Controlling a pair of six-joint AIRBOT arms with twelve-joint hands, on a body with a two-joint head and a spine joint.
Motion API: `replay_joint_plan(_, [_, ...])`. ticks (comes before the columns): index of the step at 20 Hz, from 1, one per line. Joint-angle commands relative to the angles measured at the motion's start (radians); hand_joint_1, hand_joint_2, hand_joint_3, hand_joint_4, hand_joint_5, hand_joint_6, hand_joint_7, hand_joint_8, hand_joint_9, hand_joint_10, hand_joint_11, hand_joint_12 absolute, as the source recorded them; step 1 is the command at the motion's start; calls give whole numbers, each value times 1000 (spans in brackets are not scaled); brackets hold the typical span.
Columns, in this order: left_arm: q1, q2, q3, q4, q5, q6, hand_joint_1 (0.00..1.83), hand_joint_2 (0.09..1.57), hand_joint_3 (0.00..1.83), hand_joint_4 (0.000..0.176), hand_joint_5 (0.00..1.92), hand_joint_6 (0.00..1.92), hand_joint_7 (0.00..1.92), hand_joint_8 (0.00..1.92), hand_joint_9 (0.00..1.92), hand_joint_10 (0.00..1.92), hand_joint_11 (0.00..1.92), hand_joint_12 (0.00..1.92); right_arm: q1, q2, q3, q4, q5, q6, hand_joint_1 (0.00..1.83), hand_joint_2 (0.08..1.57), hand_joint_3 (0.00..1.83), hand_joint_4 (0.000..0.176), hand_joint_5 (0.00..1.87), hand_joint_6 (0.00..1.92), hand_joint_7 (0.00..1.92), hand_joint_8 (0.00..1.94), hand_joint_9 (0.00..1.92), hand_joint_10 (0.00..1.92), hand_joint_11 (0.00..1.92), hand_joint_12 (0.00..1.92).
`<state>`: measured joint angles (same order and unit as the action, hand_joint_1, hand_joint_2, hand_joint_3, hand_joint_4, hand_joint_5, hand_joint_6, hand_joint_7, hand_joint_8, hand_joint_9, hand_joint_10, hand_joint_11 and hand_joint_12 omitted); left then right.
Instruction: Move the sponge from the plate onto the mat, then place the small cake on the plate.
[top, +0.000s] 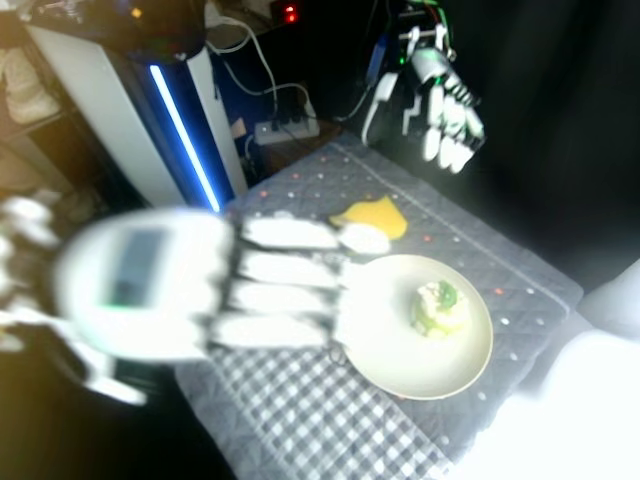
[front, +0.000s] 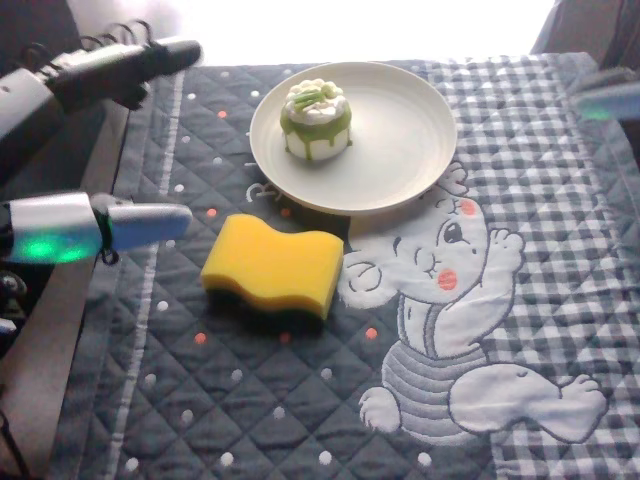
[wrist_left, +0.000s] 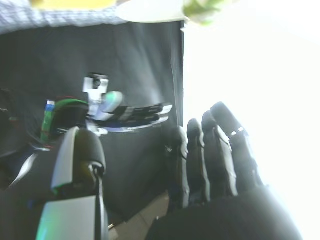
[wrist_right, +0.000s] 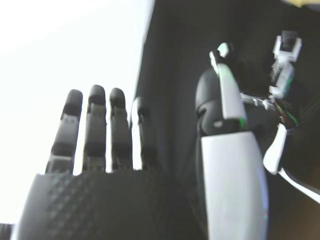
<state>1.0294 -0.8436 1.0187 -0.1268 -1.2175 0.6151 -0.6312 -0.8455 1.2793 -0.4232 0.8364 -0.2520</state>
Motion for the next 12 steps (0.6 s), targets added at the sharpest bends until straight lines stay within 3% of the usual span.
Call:
replay_joint_plan(1, [2,8,-5,-16,-168,2,835,1029,12,0,264,0,253,0,275,8,0,1077,-11,16,-14,98,165,-17,860,1070,3,69,176,0,224,0,199,0,0,161])
replay_joint_plan(2, [26,16,-13,-40,-203,9,835,1029,12,0,264,0,253,0,275,8,0,1077,-87,37,-45,178,216,-63,860,1070,3,69,176,0,224,0,199,0,0,161])
replay_joint_plan(3, [43,19,-19,-58,-226,13,833,1035,6,0,277,3,267,2,282,7,0,1104,-144,47,-64,236,264,-101,806,1019,0,97,178,2,236,6,229,11,14,127])
replay_joint_plan(4, [76,23,-37,-98,-262,33,811,1041,5,0,262,5,258,3,282,5,0,1190,-284,60,-101,359,379,-134,784,1016,0,99,164,0,231,3,226,8,16,129])
replay_joint_plan(5, [80,23,-38,-102,-265,36,811,1041,5,0,262,5,258,3,282,5,0,1190,-308,60,-104,374,393,-134,784,1016,0,99,164,0,231,3,226,8,16,129])
replay_joint_plan(6, [100,21,-48,-124,-283,39,779,1030,0,0,209,0,229,0,270,0,0,1211,-404,61,-122,461,484,-134,734,998,0,104,168,3,230,1,241,11,32,144])
replay_joint_plan(8, [132,17,-64,-146,-305,39,713,1049,5,0,168,0,209,0,251,0,0,1145,-511,57,-148,577,616,-134,710,987,0,108,170,2,232,1,241,5,3,224])
replay_joint_plan(11, [167,-6,-75,-187,-358,37,580,1090,11,0,123,0,194,0,219,2,0,1051,-593,17,-170,673,732,-134,743,1003,3,104,183,3,250,2,235,3,0,245])
replay_joint_plan(12, [177,-20,-77,-202,-382,30,426,1115,8,0,86,0,160,0,158,0,0,925,-612,2,-174,697,757,-134,636,1026,0,122,207,0,293,3,256,2,0,366])
